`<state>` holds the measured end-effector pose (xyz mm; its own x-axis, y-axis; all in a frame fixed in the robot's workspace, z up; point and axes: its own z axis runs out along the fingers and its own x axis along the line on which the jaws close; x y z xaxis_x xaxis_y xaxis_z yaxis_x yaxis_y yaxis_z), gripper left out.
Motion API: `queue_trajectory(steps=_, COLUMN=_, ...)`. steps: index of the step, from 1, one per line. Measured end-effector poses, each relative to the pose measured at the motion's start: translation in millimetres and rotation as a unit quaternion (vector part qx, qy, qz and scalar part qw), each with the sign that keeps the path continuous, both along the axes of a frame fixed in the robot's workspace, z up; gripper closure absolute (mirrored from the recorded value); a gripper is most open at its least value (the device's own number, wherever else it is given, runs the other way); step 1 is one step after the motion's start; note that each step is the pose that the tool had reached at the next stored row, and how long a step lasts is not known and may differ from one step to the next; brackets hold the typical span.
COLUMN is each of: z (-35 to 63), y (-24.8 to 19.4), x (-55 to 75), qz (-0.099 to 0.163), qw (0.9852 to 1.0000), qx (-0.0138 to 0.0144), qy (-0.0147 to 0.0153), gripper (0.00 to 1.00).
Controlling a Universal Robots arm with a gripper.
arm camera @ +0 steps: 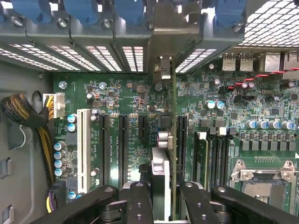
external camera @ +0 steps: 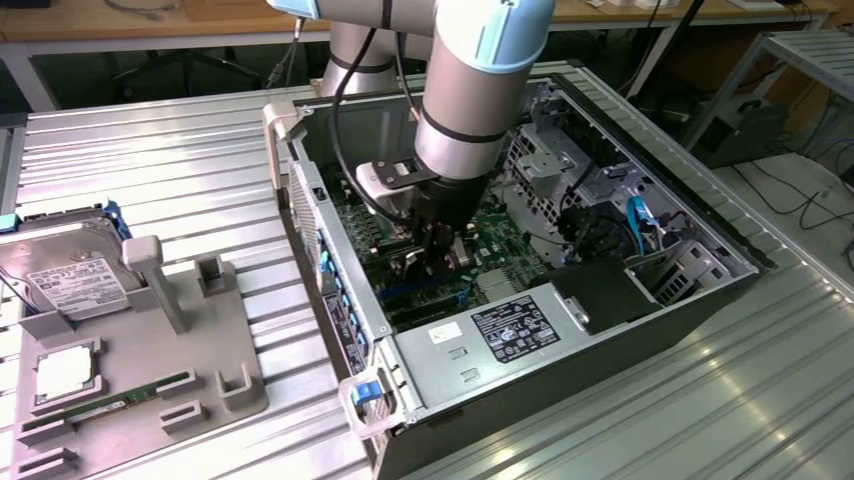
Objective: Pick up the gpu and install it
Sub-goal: 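Insert the gpu into the slot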
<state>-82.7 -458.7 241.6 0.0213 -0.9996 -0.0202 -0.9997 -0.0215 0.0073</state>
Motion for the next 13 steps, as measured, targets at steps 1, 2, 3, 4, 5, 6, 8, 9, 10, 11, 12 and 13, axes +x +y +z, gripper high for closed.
queue_trajectory(steps=1, z=-0.2, y=0.0, x=0.0, qz=0.000, qw=1.0000, qx=0.0000, qy=0.0002, gripper=0.72)
queue_trajectory(steps=2, z=-0.6, y=0.0, x=0.0, qz=0.000, qw=1.0000, qx=0.0000, qy=0.0006, gripper=0.72)
queue_trajectory(steps=3, z=-0.9, y=0.0, x=0.0, qz=0.000, qw=1.0000, qx=0.0000, qy=0.0013, gripper=0.72)
queue_trajectory(steps=4, z=-1.3, y=0.0, x=0.0, qz=0.000, qw=1.0000, qx=0.0000, qy=0.0026, gripper=0.72)
queue_trajectory(steps=5, z=-1.6, y=0.0, x=0.0, qz=0.000, qw=1.0000, qx=-0.0001, qy=0.0035, gripper=0.72)
queue_trajectory(steps=6, z=-1.8, y=0.0, x=0.0, qz=0.000, qw=1.0000, qx=-0.0002, qy=0.0045, gripper=0.72)
queue_trajectory(steps=8, z=-2.1, y=0.0, x=0.0, qz=0.000, qw=1.0000, qx=0.0000, qy=0.0075, gripper=0.72)
queue_trajectory(steps=9, z=-2.2, y=0.0, x=-0.1, qz=0.000, qw=1.0000, qx=0.0000, qy=0.0076, gripper=0.72)
queue_trajectory(steps=10, z=-2.2, y=0.0, x=0.0, qz=0.000, qw=1.0000, qx=0.0001, qy=0.0076, gripper=0.72)
queue_trajectory(steps=11, z=-2.2, y=0.0, x=0.0, qz=0.000, qw=1.0000, qx=0.0000, qy=0.0076, gripper=0.72)
queue_trajectory(steps=12, z=-1.8, y=0.0, x=0.0, qz=0.000, qw=1.0000, qx=0.0001, qy=0.0076, gripper=0.72)
queue_trajectory(steps=13, z=-0.7, y=0.1, x=0.1, qz=0.000, qw=1.0000, qx=0.0003, qy=0.0074, gripper=0.72)
